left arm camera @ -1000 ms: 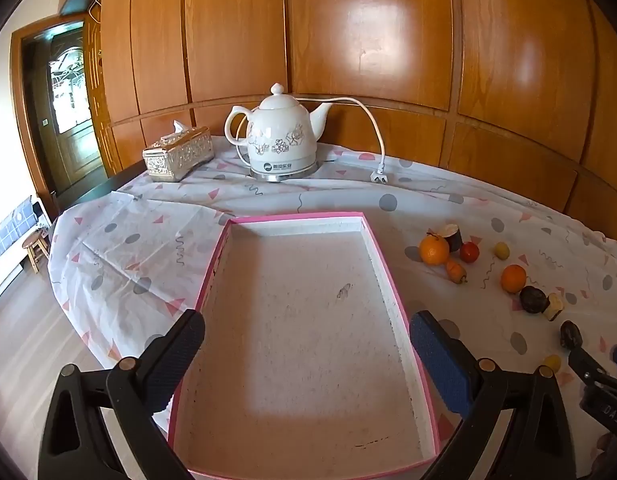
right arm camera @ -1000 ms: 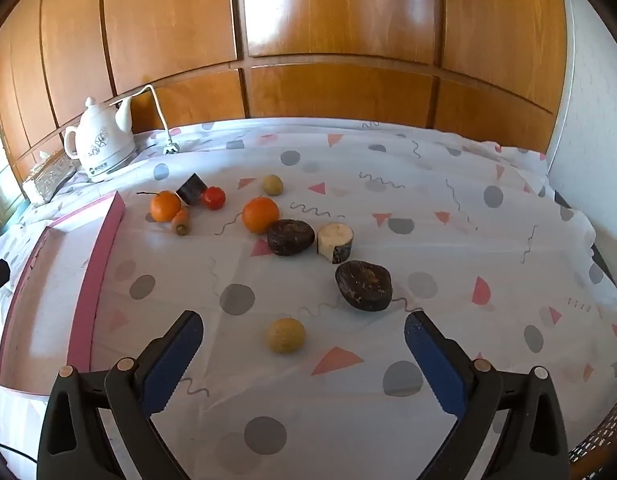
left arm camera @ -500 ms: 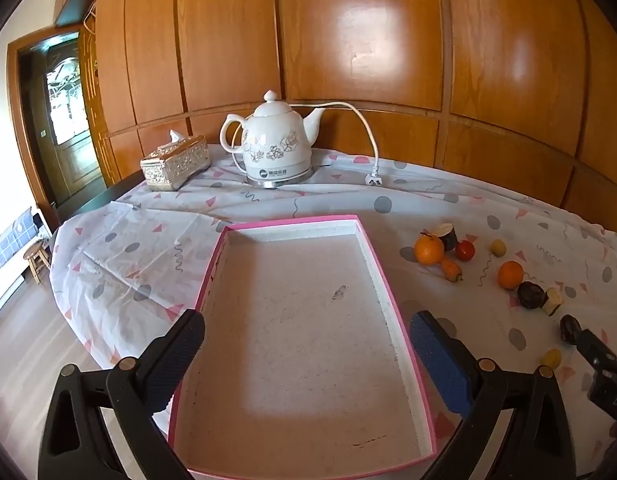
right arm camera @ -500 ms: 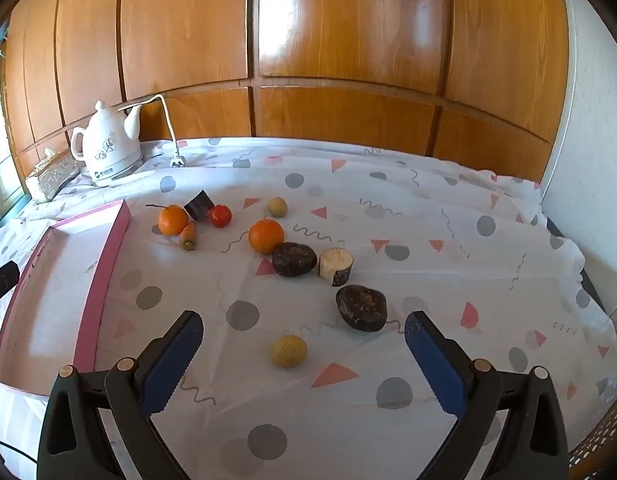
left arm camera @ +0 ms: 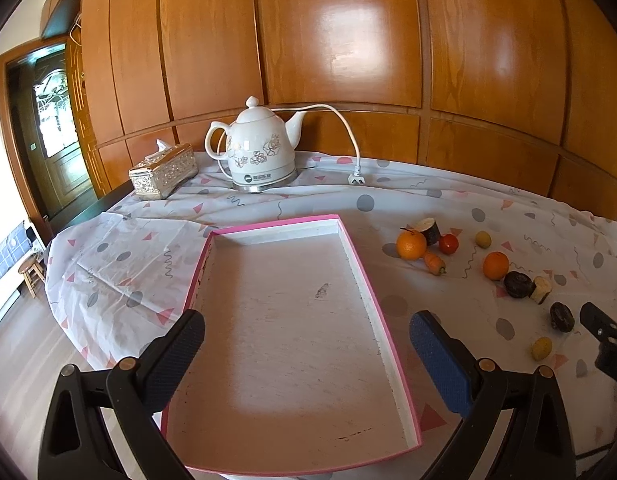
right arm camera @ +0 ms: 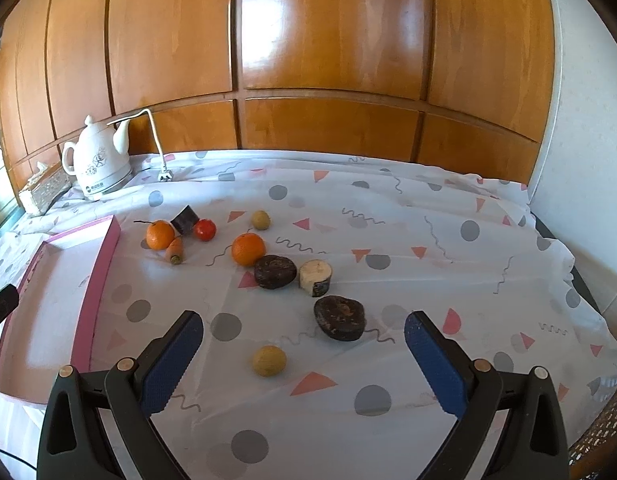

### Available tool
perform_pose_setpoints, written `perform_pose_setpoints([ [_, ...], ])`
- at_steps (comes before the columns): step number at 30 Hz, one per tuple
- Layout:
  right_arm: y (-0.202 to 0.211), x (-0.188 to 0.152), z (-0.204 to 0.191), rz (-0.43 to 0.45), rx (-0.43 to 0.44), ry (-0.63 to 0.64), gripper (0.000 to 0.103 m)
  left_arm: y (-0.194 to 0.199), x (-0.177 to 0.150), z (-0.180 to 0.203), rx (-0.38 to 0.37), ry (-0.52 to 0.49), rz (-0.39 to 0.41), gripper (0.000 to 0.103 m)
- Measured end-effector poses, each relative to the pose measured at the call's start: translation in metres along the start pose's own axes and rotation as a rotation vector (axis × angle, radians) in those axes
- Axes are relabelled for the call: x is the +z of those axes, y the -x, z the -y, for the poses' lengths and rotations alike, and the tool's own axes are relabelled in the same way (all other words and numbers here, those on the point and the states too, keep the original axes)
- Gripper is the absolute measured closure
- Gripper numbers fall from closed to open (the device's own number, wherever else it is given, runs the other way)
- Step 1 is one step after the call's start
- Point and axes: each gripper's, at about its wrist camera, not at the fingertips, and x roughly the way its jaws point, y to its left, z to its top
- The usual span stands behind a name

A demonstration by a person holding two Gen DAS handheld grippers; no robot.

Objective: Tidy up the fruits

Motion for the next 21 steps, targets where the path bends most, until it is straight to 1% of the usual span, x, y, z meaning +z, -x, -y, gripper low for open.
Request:
perform_pose_setpoints([
  [8,0.000,-0.002,0.009,0.002,-0.012,-0.018,0.001,0.003,-0.002,0.009,-0.019,-0.028,0.000,0.000],
  [21,-0.004,-0.008,0.030,-0.014,-0.053,-0.055,0.001,0.002,-0.006,0.023,-0.088,-0.061,-0.027,0.000],
])
